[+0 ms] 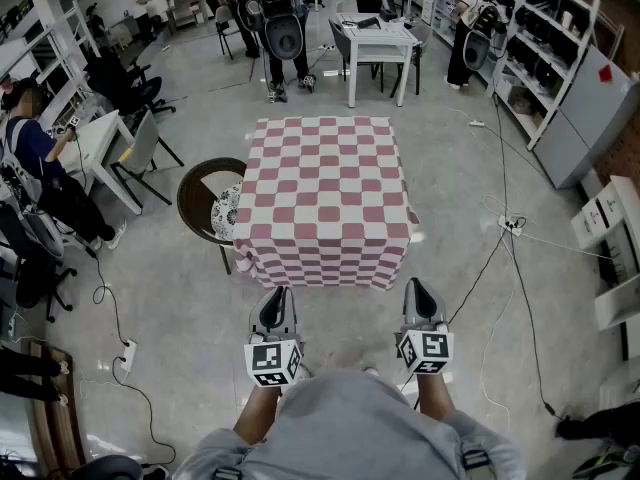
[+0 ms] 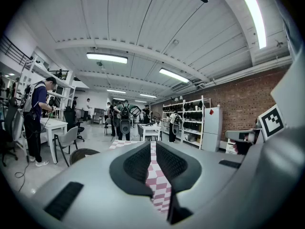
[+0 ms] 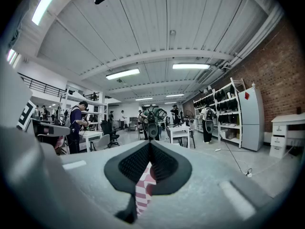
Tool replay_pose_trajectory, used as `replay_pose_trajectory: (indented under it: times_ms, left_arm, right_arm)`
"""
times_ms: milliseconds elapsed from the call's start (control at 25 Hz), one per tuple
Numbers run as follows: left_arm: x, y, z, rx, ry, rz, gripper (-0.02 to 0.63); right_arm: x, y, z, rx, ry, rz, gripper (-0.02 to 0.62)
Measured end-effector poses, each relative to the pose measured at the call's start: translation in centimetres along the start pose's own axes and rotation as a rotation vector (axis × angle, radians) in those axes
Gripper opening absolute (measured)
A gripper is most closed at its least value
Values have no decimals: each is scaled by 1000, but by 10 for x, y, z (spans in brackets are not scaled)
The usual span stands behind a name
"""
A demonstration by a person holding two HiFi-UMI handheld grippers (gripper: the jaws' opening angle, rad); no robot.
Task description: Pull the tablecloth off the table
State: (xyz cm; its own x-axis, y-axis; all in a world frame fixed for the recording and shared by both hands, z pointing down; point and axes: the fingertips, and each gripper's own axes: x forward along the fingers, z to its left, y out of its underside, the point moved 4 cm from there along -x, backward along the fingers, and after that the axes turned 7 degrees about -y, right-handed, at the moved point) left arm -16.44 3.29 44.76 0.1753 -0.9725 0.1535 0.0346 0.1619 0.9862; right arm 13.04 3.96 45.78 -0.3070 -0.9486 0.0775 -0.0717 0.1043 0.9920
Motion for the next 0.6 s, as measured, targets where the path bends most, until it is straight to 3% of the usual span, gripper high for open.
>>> replay_pose_trajectory:
  times_ms: [240,600]
  left_arm:
    - [-9,16,-3,2,-2,10,35]
    - [-2,8,-26,21,9,22,35]
  right_arm:
    - [-9,12,2,4,-8,-3,2]
    - [-11,6,-13,20,-18,-7,2]
